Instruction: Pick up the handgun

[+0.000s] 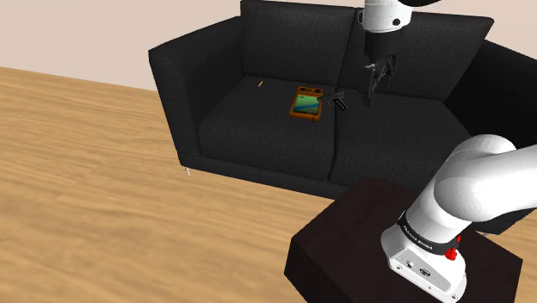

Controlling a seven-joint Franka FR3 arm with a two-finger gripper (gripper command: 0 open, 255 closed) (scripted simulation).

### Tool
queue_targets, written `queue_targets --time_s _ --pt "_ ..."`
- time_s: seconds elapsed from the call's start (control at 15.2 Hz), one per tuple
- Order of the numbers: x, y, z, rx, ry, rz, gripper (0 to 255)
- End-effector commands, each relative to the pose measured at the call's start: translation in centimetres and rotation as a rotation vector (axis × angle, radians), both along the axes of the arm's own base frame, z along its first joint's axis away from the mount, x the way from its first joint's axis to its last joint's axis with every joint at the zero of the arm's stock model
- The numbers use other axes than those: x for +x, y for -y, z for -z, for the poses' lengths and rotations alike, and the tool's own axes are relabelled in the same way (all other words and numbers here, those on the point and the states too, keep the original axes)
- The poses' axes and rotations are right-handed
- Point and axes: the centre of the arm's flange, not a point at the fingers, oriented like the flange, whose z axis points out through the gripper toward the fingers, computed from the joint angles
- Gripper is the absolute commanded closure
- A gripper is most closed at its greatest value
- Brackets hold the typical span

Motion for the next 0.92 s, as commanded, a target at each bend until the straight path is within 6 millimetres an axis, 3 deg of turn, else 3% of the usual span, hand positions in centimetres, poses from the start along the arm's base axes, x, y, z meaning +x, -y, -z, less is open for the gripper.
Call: queue_targets --time_s 0.0,0.86 --pt "0.0 0.0 0.0 0.000 0.000 0.000 0" --pt "7.6 14.4 5.6 0.095 0.076 -0.162 0"
